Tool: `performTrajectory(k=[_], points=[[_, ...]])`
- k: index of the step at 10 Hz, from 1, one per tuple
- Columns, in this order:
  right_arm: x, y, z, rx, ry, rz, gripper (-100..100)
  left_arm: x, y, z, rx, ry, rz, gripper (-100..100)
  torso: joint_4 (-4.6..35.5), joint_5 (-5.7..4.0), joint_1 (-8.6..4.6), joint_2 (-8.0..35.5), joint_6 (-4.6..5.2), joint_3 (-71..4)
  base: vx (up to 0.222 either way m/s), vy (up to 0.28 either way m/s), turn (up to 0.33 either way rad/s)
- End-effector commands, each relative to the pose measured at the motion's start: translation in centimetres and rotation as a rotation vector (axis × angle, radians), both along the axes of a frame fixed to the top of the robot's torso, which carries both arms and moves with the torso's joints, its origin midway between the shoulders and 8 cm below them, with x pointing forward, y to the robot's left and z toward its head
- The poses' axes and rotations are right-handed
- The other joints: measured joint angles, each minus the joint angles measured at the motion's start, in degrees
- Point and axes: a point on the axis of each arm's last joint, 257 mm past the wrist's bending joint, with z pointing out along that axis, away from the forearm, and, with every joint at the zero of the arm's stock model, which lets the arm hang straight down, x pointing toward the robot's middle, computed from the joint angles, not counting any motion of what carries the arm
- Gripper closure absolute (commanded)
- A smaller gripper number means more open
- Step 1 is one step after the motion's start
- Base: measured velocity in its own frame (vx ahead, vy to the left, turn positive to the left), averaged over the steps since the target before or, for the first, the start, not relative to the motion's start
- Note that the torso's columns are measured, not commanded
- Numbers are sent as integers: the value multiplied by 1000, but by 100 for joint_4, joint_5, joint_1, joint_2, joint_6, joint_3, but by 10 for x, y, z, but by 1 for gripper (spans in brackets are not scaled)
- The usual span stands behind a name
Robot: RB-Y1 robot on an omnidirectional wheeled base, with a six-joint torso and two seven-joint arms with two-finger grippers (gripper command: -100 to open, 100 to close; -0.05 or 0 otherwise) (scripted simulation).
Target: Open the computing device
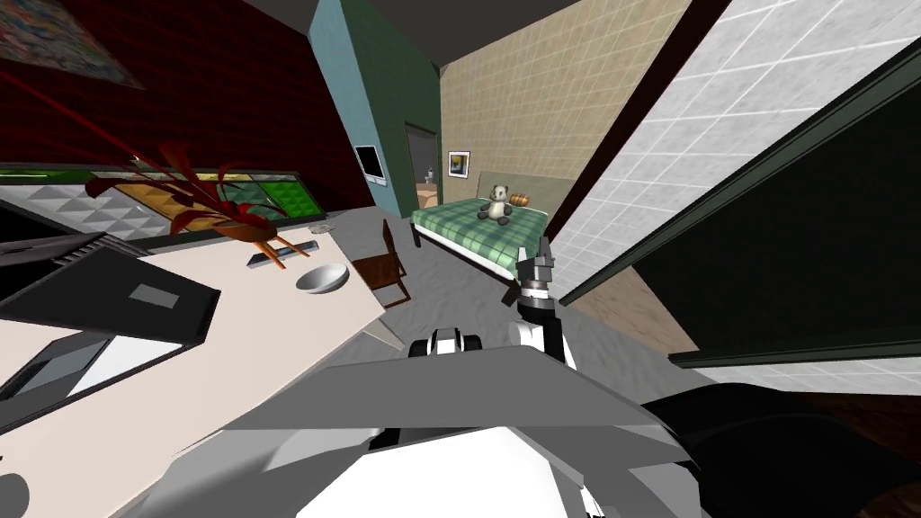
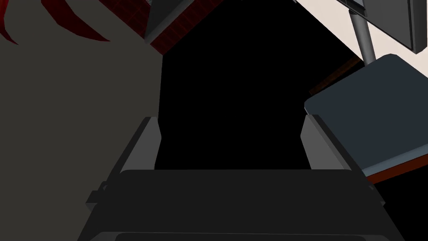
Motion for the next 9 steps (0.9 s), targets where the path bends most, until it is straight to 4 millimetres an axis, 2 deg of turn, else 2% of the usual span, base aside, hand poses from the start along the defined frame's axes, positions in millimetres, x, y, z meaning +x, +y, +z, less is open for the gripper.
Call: performTrajectory(k=[1,2,7,9], points=[[0,0,0,0,0,0,0,-38,25,9,-9,-1,92,-100,-1,1,4,-3,0,-3,123,25,-201],[0,0,0,0,0,0,0,-38,25,9,-9,-1,92,-100,0,1,3,2,0,0,86,19,-75],[0,0,0,0,0,0,0,-105,63,32,-14,-19,232,-100,0,0,1,1,2,0,92,28,-168],[0,0,0,0,0,0,0,-118,72,43,-7,-26,261,-100,1,1,3,5,-2,2,86,50,-107]])
